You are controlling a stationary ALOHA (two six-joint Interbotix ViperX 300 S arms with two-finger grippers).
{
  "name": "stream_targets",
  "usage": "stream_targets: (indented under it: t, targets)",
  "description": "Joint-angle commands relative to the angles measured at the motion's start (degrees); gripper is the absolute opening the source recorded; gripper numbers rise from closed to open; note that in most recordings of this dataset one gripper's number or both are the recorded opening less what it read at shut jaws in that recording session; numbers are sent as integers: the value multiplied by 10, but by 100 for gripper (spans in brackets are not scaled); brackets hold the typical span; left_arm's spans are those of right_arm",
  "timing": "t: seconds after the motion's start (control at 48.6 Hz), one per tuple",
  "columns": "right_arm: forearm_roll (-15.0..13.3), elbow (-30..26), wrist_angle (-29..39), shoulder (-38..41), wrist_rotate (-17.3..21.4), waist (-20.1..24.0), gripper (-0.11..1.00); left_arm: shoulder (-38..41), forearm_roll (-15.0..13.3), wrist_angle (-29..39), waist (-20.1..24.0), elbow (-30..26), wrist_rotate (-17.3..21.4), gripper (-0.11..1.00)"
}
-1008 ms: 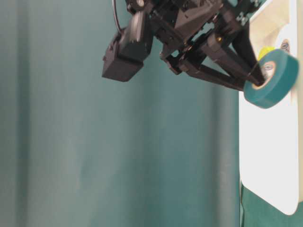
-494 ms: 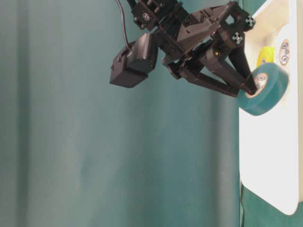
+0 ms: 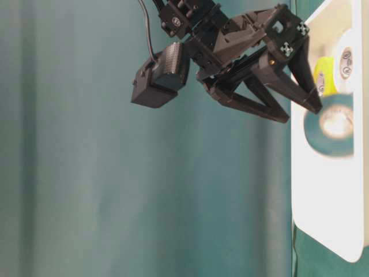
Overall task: Put the tape into the white case with the right arm.
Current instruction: 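Lower the teal roll into the tray's left side and open the right gripper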
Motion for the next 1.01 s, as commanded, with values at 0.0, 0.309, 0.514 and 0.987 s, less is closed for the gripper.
stream_targets:
  t: [0.0,0.309,0.514,0.987]
  targets:
    - [-2,-6,-5,-7,1,-1,61,4,0,-4,2,-7,1,0]
    - [-2,12,-4,-7,3,-1,67,4,-1,-4,2,-6,0,0]
    - [0,33,-2,-22,4,-1,67,4,0,-4,2,-7,0,0]
    - [2,180,-10,-176,13,-1,67,4,0,-4,2,-7,1,0]
